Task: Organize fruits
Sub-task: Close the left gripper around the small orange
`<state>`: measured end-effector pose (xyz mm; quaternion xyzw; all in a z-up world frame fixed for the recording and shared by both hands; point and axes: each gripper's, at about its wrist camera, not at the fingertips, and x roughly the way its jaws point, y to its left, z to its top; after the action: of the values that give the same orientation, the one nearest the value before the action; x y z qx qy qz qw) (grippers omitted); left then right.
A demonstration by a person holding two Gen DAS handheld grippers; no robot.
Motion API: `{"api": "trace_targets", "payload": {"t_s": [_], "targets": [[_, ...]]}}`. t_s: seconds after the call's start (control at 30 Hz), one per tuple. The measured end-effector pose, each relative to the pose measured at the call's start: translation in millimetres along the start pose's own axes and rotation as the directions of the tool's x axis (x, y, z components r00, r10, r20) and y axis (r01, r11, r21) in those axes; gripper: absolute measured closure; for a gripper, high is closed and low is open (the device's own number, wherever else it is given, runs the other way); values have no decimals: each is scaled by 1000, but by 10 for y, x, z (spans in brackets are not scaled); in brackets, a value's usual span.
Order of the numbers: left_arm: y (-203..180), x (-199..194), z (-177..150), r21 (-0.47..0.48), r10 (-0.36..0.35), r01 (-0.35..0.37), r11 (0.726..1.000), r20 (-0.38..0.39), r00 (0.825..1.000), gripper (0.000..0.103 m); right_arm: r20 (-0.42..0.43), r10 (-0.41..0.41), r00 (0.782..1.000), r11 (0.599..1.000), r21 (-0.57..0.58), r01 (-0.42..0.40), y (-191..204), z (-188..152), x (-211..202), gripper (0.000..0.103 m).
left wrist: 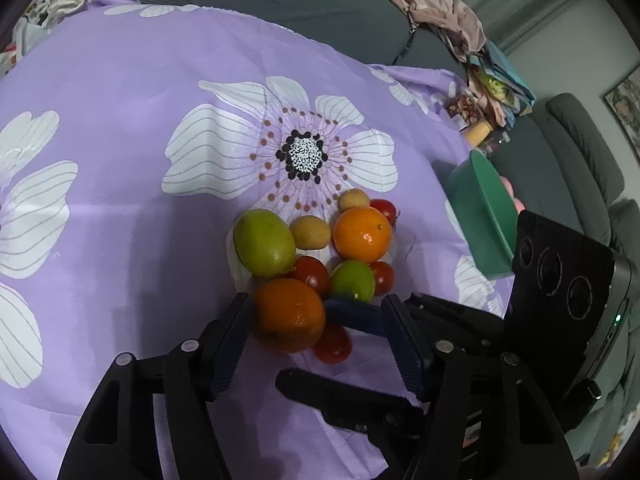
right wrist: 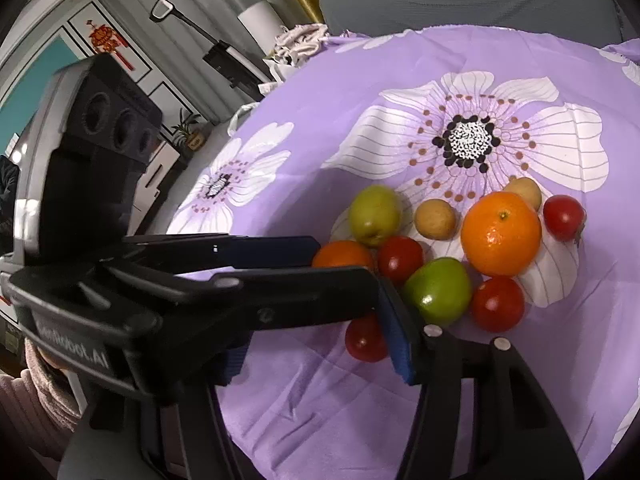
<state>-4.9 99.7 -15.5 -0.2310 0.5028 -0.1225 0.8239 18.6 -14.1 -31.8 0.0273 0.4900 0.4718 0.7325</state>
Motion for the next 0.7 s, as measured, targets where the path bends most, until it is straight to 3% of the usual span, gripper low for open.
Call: {"api": "trace_targets", "payload": {"t_s": [0.17,0.43,0.7], "targets": [[-1,19,4,37,38,-38,999,0,999,42,-26,-52,998,998,-29,51,7,34,54,55],[-32,92,31,100,104,-104,990,9,995,65,-70,-90,993,995,-49,87,-24,43,178,66],[-19,91,12,92,80,-82,992,18,997,66,-40,-103,994,992,-70,100,19,4,119,66]]}}
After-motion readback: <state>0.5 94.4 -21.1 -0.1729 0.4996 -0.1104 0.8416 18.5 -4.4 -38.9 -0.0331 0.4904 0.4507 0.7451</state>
